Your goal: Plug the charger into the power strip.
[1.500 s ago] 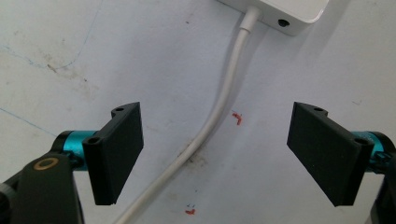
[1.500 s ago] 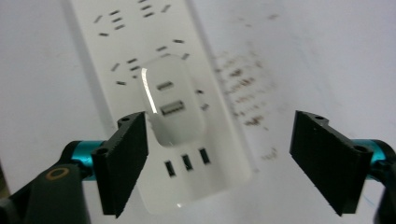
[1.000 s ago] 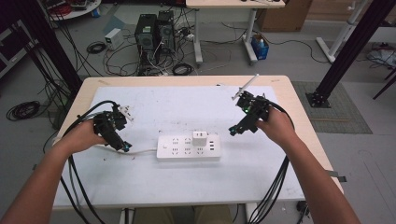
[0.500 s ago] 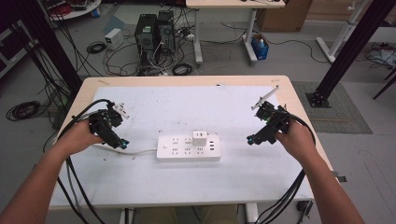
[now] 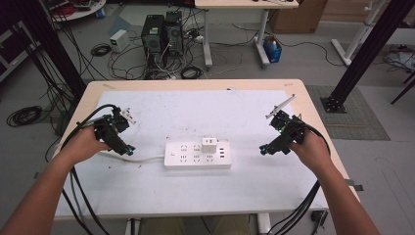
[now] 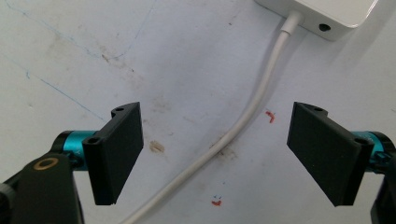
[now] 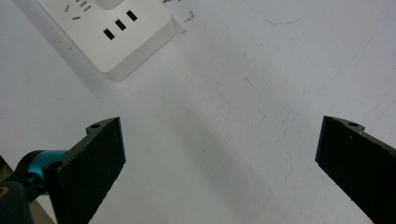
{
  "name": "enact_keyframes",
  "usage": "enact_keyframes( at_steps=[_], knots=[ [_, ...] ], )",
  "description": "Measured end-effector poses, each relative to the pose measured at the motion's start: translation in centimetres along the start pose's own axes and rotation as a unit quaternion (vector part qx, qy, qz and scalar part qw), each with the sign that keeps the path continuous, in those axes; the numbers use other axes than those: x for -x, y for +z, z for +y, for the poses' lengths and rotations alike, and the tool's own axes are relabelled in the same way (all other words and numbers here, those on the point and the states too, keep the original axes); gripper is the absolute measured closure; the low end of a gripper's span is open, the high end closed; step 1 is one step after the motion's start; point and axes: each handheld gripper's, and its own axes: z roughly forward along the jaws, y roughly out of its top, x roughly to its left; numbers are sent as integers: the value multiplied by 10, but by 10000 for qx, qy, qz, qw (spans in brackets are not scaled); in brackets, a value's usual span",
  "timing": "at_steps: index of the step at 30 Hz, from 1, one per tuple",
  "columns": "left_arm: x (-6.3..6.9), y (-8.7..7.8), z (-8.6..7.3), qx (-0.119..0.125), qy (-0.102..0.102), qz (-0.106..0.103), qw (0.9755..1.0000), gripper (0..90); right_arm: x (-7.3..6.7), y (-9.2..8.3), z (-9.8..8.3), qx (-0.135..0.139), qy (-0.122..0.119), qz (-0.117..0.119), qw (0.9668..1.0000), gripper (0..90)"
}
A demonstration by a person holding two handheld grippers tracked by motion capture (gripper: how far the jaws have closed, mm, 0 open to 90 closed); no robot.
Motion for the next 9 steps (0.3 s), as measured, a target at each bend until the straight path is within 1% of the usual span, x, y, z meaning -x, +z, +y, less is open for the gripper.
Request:
enact_keyframes(
  at_steps=[1,2,5,8,9],
  knots=[
    [0,0,0,15,-20,4,10000,186,0,0,-1,-22,5,-9,10000,8],
    [0,0,-1,-12,12,17,10000,186,1,0,-2,-20,-2,-12,10000,9],
    [0,1,-2,15,-44,34,10000,186,0,-1,-6,-10,9,-60,10000,8],
    [2,3,-4,80,-45,-59,9999,186,0,0,-9,34,44,-94,9999,8],
    [2,4,-4,107,-65,-61,9999,186,-1,0,-10,26,57,-104,9999,8]
  ],
)
